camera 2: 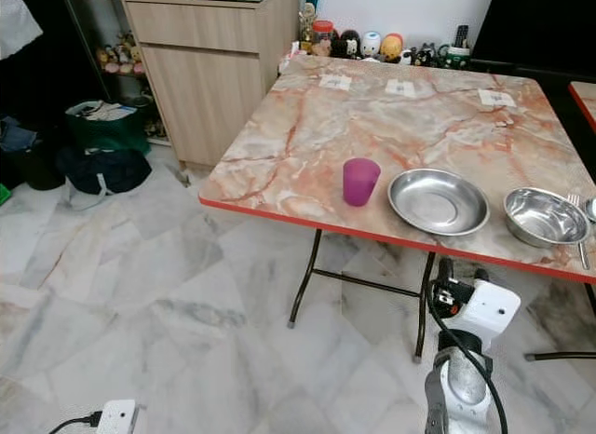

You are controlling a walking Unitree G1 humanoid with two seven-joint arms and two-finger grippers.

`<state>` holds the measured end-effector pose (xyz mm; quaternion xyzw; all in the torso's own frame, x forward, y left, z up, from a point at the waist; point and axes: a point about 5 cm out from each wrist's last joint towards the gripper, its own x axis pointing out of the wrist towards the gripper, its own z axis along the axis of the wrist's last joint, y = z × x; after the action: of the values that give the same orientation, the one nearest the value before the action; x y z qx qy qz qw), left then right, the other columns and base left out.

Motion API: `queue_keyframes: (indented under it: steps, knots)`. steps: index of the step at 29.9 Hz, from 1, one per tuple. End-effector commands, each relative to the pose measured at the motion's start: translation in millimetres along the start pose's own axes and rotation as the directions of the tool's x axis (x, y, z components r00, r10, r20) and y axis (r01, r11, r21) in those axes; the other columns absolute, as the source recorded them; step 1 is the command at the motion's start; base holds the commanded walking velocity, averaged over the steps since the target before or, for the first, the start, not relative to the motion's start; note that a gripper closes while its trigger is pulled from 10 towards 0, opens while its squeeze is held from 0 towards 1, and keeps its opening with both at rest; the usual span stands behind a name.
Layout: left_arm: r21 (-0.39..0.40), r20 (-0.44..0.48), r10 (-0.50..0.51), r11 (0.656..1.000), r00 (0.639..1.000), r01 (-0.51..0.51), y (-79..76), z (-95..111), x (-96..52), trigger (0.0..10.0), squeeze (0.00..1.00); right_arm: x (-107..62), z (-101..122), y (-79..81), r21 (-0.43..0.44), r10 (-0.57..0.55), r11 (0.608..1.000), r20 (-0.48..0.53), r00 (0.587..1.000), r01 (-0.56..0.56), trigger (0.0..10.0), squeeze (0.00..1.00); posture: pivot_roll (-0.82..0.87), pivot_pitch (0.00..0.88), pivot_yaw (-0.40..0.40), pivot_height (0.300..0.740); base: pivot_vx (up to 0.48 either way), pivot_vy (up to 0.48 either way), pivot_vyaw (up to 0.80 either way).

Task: Setting the table

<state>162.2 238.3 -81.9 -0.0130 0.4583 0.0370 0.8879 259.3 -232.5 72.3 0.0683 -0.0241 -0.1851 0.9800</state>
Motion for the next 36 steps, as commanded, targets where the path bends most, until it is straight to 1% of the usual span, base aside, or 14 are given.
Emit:
queue_keyframes:
  steps: [1, 3, 4, 8, 10, 13, 18, 24, 27, 28, 32, 34, 35, 36]
  knots:
    - [0.012, -0.022, 0.004, 1.000, 1.000, -0.004, 2.1, -3.3, -0.8, 10.0, 0.00, 2.2, 3.6, 4.4, 0.009, 0.000, 1.000, -0.002, 1.000, 0.000, 10.0, 1.00, 0.05, 0.000, -0.031, 0.740, 0.000, 0.000, 0.00]
    - [0.011, -0.022, 0.004, 1.000, 1.000, -0.004, 1.9, -3.2, -0.7, 10.0, 0.00, 2.5, 3.7, 4.8, 0.008, 0.000, 1.000, -0.006, 1.000, 0.001, 10.0, 1.00, 0.05, 0.000, -0.031, 0.740, 0.000, 0.000, 0.00]
    - [-0.001, -0.020, 0.008, 1.000, 1.000, -0.008, 2.0, -3.2, -0.7, 10.0, 0.00, 3.4, 4.2, 7.1, 0.014, 0.004, 1.000, -0.008, 1.000, -0.004, 10.0, 0.00, 0.06, 0.000, -0.033, 0.740, 0.277, 0.000, 0.00]
    - [-0.007, -0.019, 0.008, 1.000, 1.000, -0.008, 1.7, -3.1, -0.6, 10.0, 0.00, 5.0, 4.3, 7.7, 0.020, -0.007, 1.000, -0.024, 1.000, 0.007, 10.0, 0.00, 0.06, 0.000, -0.034, 0.740, 0.384, 0.000, 0.00]
    - [-0.011, -0.018, 0.007, 1.000, 1.000, -0.008, 1.5, -3.1, -0.6, 10.0, 0.00, 5.8, 4.4, 6.8, 0.034, -0.020, 0.999, -0.036, 0.999, 0.021, 10.0, 0.00, 0.06, 0.000, -0.034, 0.740, 0.394, 0.000, -0.74]
    - [-0.013, -0.017, 0.007, 1.000, 1.000, -0.007, 2.4, -2.9, -0.8, 10.0, 0.00, 6.0, 4.3, 7.0, 0.032, -0.014, 0.999, -0.043, 0.999, 0.016, 10.0, 0.00, 0.05, 0.000, -0.034, 0.740, 0.390, 0.000, -0.75]
    - [-0.014, -0.015, 0.007, 1.000, 1.000, -0.007, 3.9, -2.5, -1.1, 10.0, 0.00, 6.5, 7.1, 8.2, 0.033, -0.009, 0.999, -0.028, 1.000, 0.010, 10.0, 0.00, 0.06, 0.000, -0.036, 0.740, 0.396, 0.000, -0.71]
    - [-0.014, -0.011, 0.003, 1.000, 1.000, -0.003, 0.4, -1.4, -0.1, 10.0, 0.00, 7.4, 9.7, 11.4, 0.033, -0.008, 0.999, -0.019, 1.000, 0.009, 10.0, 0.00, 0.06, 0.000, -0.039, 0.740, 0.384, 0.000, 0.00]
    - [-0.001, -0.006, 0.003, 1.000, 1.000, -0.003, -5.4, 1.9, 1.9, 10.0, 0.00, 8.3, 11.3, 12.9, 0.035, -0.006, 0.999, -0.013, 1.000, 0.006, 10.0, 0.00, 0.06, 0.000, -0.039, 0.740, 0.251, 0.000, 0.00]
    - [0.003, -0.001, -0.005, 1.000, 1.000, 0.005, -13.9, 6.7, 4.6, 10.0, 0.00, 8.6, 13.4, 12.3, 0.045, -0.018, 0.999, -0.003, 1.000, 0.018, 10.0, 0.00, 0.07, 0.000, -0.039, 0.740, 0.000, 0.000, 0.00]
    - [0.010, 0.007, -0.021, 1.000, 1.000, 0.021, -29.3, 14.4, 8.7, 10.0, 0.00, 8.0, 16.5, 9.8, 0.069, -0.041, 0.997, 0.001, 0.999, 0.041, 10.0, 0.00, 0.06, 0.000, -0.040, 0.740, 0.000, 0.000, 0.00]
    - [0.015, 0.007, -0.025, 1.000, 1.000, 0.024, -32.8, 15.3, 9.4, 10.0, 0.00, 8.1, 16.6, 8.9, 0.084, -0.044, 0.995, -0.002, 0.999, 0.044, 10.0, 0.00, 0.06, 0.000, -0.040, 0.740, 0.000, 0.000, 0.00]
    - [0.016, 0.008, -0.030, 0.999, 1.000, 0.030, -37.6, 16.4, 10.2, 10.0, 0.00, 8.6, 17.0, 7.3, 0.105, -0.057, 0.993, -0.009, 0.998, 0.057, 10.0, 0.00, 0.06, 0.000, -0.039, 0.740, 0.000, 0.000, 0.00]
    - [0.016, 0.008, -0.030, 0.999, 1.000, 0.030, -37.6, 16.4, 10.2, 10.0, 0.00, 8.6, 17.0, 7.3, 0.105, -0.057, 0.993, -0.009, 0.998, 0.057, 10.0, 0.00, 0.06, 0.000, -0.039, 0.740, 0.000, 0.000, 0.00]
